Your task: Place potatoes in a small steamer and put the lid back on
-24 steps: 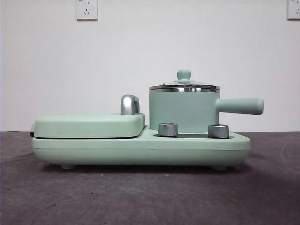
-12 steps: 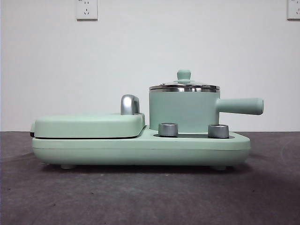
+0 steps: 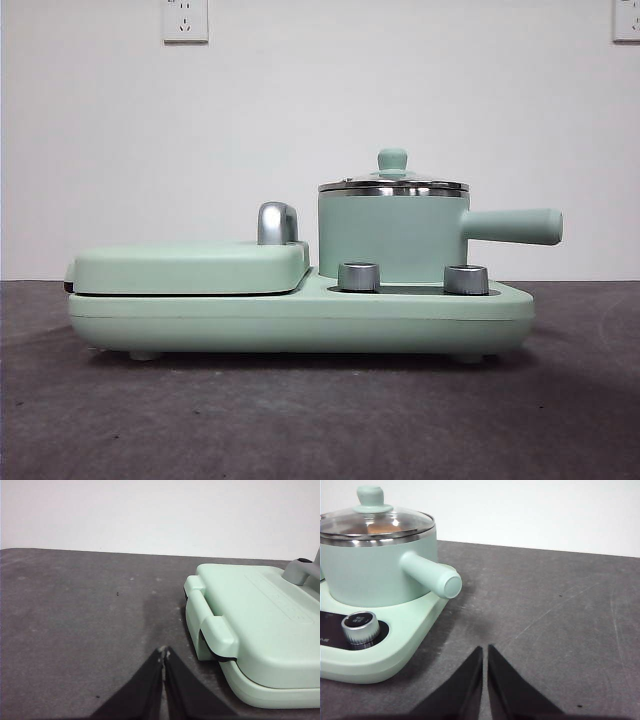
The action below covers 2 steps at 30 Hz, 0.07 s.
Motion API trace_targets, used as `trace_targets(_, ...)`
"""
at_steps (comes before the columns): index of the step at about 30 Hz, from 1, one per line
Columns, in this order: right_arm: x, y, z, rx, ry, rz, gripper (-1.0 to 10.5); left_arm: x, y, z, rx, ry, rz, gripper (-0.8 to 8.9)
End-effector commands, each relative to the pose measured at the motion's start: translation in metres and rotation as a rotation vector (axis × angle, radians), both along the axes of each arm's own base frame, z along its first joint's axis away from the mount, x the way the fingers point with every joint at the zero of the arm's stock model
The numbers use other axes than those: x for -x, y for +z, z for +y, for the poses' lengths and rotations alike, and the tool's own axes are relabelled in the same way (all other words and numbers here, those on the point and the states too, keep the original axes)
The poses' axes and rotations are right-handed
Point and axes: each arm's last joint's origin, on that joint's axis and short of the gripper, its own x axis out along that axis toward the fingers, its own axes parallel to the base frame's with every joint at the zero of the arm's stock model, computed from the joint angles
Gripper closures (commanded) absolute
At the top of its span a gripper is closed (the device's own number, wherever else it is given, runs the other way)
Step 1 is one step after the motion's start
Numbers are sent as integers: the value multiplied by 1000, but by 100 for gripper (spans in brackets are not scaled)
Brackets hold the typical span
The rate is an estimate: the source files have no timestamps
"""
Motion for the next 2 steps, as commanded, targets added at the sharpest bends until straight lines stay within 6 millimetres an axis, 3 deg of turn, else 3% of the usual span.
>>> trace_targets(1, 0, 0, 0, -10, 2, -6, 934, -1, -5, 0, 1, -3, 5, 808)
trace_targets(2, 0, 0, 0, -10, 2, -6, 934, -1, -5, 0, 1, -3, 5, 808)
